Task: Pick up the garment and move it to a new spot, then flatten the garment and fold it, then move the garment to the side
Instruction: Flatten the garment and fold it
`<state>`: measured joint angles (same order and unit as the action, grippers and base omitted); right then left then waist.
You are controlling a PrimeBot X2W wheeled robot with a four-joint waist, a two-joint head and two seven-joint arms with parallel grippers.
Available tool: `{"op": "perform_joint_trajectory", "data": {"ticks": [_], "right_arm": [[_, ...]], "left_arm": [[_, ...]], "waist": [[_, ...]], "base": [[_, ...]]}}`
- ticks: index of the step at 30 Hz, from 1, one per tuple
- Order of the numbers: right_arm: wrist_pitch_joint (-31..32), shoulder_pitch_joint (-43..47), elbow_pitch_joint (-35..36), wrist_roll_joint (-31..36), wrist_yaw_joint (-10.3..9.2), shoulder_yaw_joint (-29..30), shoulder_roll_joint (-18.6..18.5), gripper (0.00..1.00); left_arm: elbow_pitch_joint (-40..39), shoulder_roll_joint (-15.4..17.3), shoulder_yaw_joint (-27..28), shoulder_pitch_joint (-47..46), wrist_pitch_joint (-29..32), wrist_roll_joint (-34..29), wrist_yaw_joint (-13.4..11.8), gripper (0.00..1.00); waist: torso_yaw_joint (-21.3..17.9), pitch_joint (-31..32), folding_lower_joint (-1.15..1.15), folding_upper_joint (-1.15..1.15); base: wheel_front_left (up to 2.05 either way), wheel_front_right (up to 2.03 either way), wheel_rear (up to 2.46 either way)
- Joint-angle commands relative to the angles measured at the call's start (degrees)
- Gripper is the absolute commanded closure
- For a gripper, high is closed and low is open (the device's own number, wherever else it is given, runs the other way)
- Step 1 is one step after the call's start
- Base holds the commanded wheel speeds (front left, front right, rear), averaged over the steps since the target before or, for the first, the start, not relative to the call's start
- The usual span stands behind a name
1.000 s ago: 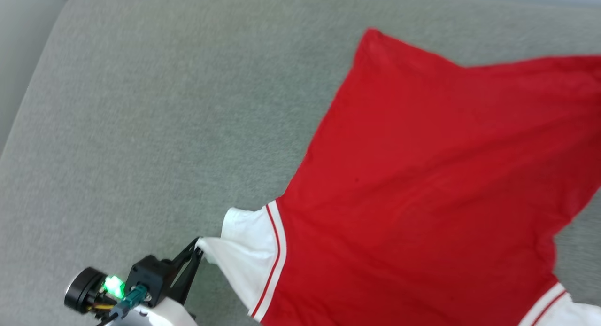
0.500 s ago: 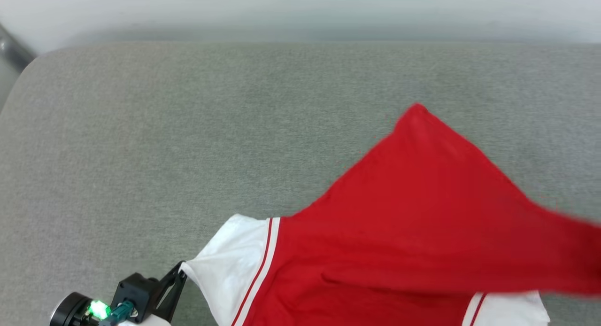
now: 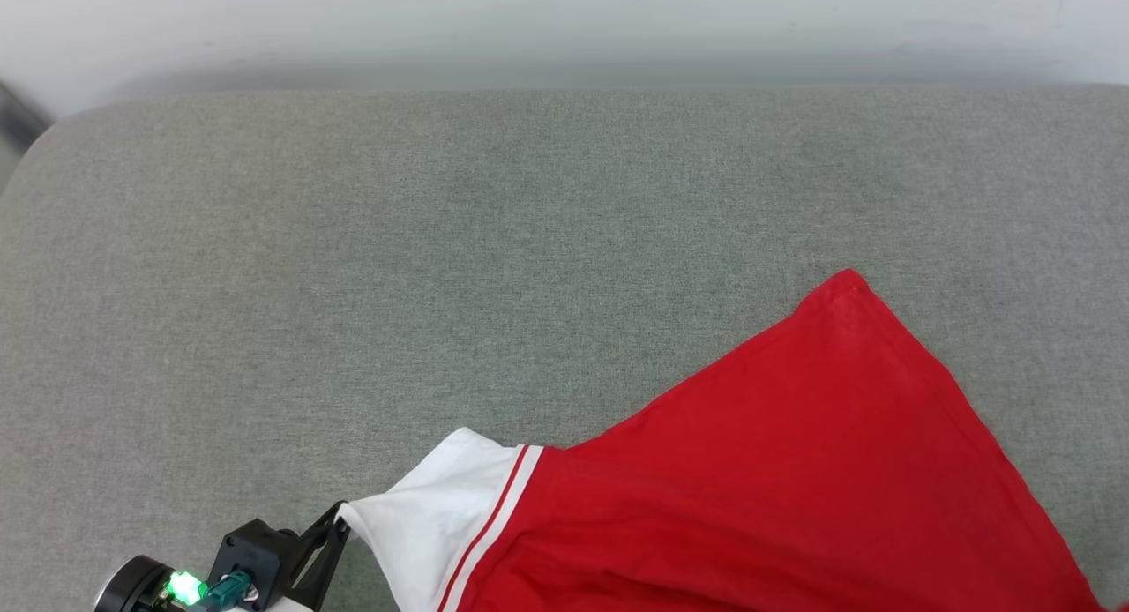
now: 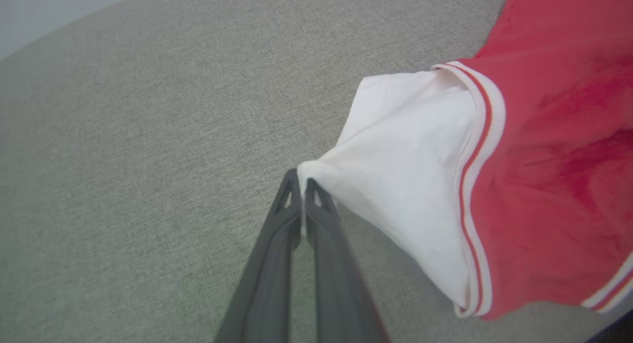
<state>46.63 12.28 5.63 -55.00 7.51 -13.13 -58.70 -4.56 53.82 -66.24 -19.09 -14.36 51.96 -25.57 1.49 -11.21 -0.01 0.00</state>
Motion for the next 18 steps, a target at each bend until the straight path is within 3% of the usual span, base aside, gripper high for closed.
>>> {"op": "perform_joint_trajectory", "data": {"ticks": [1, 10, 14, 18], "right_arm": [[-0.9, -1.3, 0.9, -0.1, -0.05, 2.0, -0.5, 0.00], [1.1, -13.2, 7.4, -1.1, -0.05, 9.5, -6.0, 0.00], [6.6, -22.6, 8.6, -1.2, -0.05, 7.6, -7.2, 0.00], [11.6, -31.0, 8.1, -0.2, -0.05, 4.1, -5.4, 0.00]], "left_arm": [[0.2, 0.0, 0.0, 0.3, -0.2, 0.0, 0.1, 1.00], [0.3, -1.1, -0.2, -1.4, 0.0, -0.9, 0.6, 1.00], [0.4, -1.8, -0.3, -3.0, 0.3, -2.0, 1.1, 1.00], [0.6, -2.3, -0.2, -4.2, 0.5, -2.6, 1.3, 1.00]], "waist": [[0.0, 0.1, 0.01, 0.00], [1.4, -1.2, 0.01, 0.00], [3.0, -3.2, 0.01, 0.00], [4.5, -5.2, 0.01, 0.00]], "base": [[0.00, 0.00, 0.00], [0.00, 0.00, 0.00], [0.00, 0.00, 0.00], [0.00, 0.00, 0.00]]}}
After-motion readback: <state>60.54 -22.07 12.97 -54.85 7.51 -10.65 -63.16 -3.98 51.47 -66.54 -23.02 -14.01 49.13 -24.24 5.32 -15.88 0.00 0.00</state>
